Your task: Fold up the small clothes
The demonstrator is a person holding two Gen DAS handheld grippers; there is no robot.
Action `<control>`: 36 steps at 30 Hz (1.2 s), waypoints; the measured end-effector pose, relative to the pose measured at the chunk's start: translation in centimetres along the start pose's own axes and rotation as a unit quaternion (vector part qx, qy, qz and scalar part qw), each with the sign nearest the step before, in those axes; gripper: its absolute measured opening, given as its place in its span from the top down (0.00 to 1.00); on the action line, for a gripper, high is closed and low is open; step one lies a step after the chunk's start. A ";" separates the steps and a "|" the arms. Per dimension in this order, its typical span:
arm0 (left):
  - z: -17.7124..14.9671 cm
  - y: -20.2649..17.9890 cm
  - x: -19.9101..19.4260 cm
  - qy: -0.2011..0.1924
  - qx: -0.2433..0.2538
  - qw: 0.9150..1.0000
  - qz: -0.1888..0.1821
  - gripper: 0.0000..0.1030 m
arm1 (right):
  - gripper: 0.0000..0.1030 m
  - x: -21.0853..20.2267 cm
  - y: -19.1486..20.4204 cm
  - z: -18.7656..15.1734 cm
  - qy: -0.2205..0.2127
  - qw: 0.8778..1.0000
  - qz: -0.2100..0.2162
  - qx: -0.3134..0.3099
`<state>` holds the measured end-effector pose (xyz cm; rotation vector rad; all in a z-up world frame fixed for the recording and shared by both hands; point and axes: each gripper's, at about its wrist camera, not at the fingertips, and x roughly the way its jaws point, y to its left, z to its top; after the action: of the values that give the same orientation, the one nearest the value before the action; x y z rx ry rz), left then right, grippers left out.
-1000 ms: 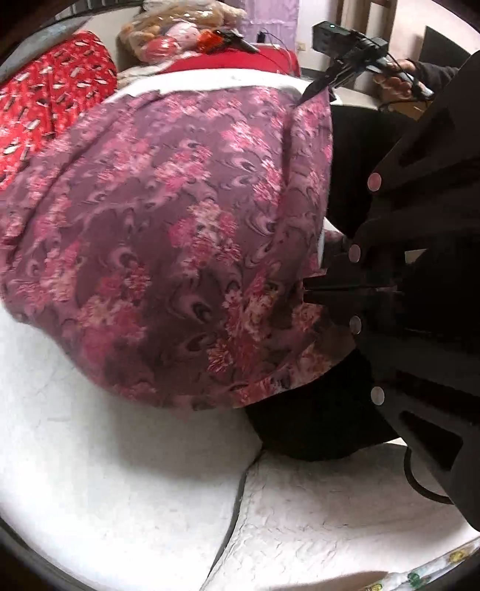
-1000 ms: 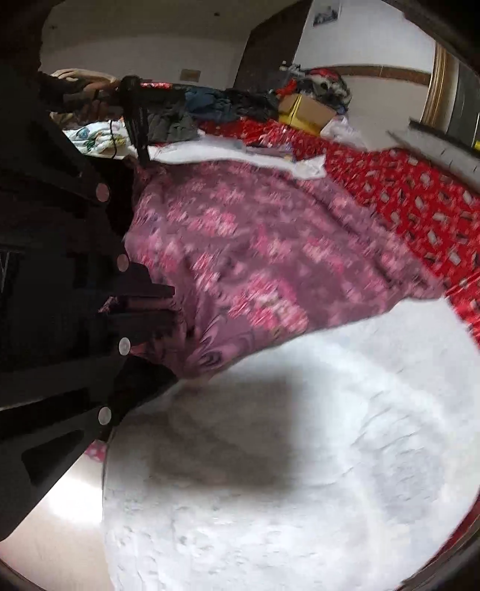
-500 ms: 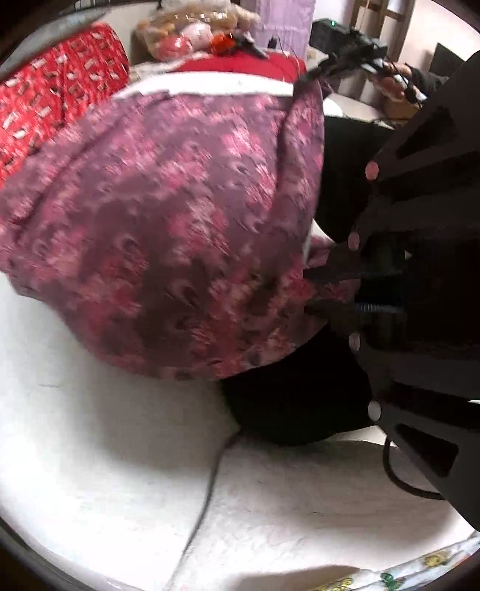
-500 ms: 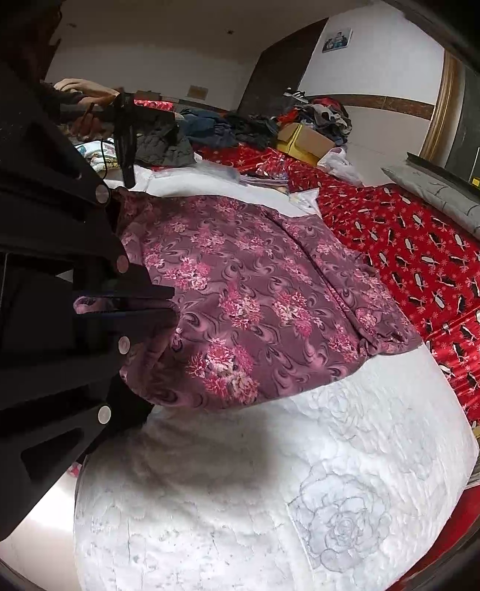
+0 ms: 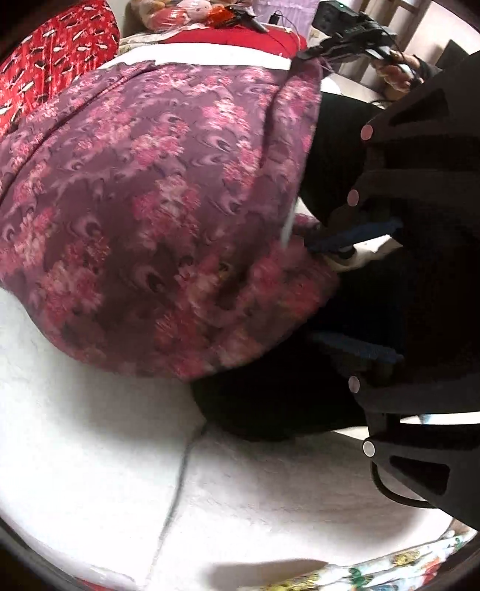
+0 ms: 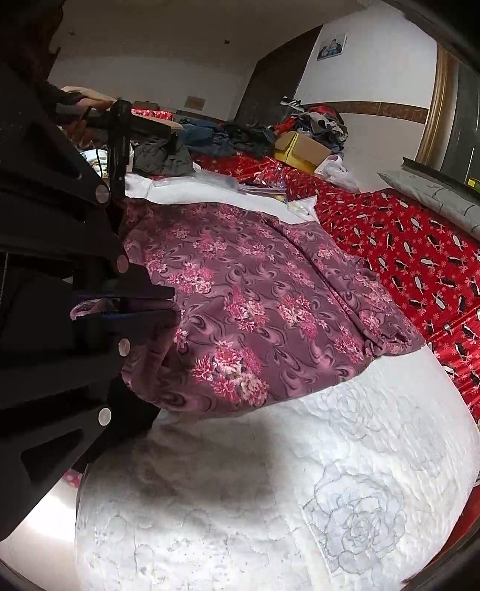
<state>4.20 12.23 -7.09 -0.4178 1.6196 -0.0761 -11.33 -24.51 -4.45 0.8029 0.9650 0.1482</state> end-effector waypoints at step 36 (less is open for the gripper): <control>31.8 -3.6 -8.7 -0.280 -0.064 0.932 -0.221 0.94 | 0.96 7.5 -0.1 27.8 -0.177 0.978 0.078 0.072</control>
<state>36.27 17.95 -1.01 -0.8206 0.9479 -0.1749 14.70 -36.36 -0.90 1.0000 0.5806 0.0667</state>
